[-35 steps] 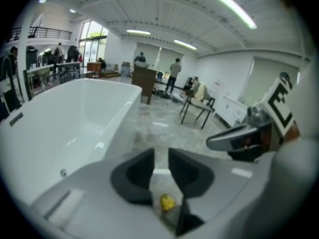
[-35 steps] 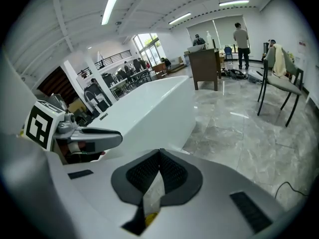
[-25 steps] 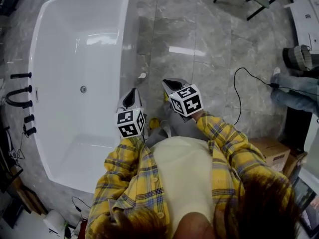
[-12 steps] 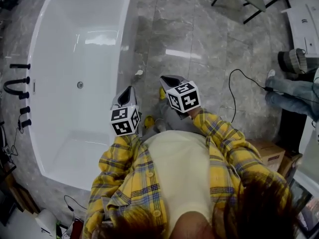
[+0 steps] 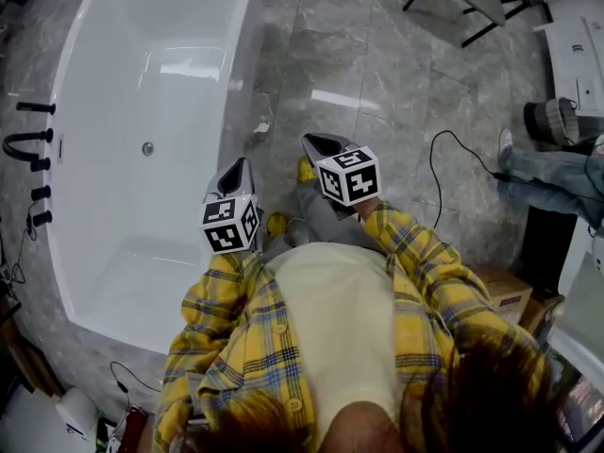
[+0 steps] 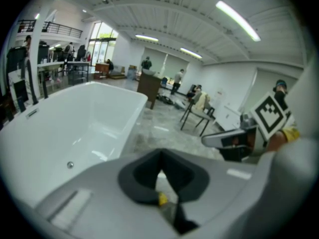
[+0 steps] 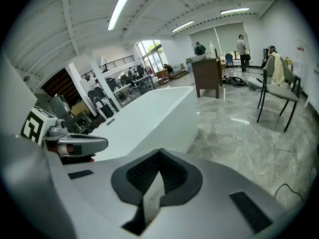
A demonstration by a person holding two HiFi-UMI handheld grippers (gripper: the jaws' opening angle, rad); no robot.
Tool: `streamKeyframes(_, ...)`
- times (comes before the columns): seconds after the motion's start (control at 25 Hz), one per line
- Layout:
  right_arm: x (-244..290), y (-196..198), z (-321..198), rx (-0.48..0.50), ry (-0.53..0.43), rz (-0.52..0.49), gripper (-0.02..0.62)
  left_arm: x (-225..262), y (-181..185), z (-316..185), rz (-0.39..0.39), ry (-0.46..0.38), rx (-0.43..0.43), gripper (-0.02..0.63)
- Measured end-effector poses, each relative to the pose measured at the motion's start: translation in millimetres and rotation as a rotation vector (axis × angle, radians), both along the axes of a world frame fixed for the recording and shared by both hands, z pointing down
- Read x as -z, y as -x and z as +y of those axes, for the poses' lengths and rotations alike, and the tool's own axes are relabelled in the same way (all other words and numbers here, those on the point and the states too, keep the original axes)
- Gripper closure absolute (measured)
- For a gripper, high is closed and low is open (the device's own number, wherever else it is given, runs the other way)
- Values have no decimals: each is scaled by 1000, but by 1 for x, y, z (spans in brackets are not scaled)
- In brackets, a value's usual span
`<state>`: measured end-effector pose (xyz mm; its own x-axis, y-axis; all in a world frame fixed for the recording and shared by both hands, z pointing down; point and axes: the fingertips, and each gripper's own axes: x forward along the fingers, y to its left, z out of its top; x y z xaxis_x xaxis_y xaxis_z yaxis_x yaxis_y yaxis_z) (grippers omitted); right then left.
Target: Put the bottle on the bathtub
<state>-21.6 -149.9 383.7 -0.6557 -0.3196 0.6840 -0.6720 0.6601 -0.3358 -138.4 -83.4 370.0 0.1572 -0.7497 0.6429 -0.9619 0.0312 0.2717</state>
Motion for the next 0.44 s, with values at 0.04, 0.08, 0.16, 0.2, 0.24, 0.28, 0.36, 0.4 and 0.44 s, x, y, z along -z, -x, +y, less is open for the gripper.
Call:
streamKeyframes(0.04,0,1,1,3,0,1,581,0,1,1,4,1,3,598)
streamKeyframes(0.08,0,2,2,6,0,1,581,-1,2,2,6,3,6,598)
streamKeyframes(0.16,-1,3,3,12,2,2,581,-2,4,4,8,6,11,598)
streamKeyframes(0.2,-1,4,3,14,2,2,581,-2,5,4,9,8,13,598)
streamKeyframes(0.24,-1,5,3,15,2,1,581,-2,5,4,10,9,13,598)
streamKeyframes(0.28,-1,6,3,16,1,0,581,-2,6,4,11,10,13,598)
streamKeyframes(0.36,-1,7,1,16,0,1,581,-3,6,3,14,12,10,598)
streamKeyframes(0.4,-1,7,0,16,-1,1,581,-3,6,2,15,13,8,598)
streamKeyframes(0.44,-2,7,0,16,-1,2,581,-4,7,2,17,14,6,598)
